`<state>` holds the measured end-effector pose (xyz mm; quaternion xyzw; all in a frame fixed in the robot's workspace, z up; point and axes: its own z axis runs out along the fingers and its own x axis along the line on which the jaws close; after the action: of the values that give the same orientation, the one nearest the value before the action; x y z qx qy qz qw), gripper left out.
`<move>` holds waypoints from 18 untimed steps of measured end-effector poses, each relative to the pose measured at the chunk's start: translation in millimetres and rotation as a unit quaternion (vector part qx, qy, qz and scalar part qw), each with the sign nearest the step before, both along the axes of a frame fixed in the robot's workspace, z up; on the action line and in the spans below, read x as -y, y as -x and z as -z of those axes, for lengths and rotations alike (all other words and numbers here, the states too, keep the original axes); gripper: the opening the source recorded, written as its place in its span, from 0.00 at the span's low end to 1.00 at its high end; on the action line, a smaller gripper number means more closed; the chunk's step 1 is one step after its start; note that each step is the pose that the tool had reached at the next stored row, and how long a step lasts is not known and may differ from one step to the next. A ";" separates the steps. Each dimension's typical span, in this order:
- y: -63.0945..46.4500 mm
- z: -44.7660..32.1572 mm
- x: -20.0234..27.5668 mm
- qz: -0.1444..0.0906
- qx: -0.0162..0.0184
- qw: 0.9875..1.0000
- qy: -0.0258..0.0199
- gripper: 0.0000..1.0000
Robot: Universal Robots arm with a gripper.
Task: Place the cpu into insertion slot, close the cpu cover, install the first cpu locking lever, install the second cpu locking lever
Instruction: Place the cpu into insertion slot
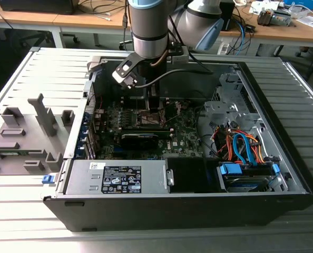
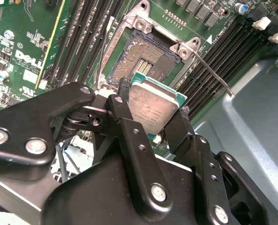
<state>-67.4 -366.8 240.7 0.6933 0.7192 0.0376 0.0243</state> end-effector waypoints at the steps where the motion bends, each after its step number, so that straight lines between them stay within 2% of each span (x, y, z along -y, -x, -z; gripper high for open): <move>1: 0.1 0.0 0.0 0.000 0.000 1.000 0.000 0.54; 18: 5.1 1.0 0.0 0.000 0.000 1.000 0.000 0.54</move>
<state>-72.5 -366.8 239.7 0.6933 0.7192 0.0377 0.0243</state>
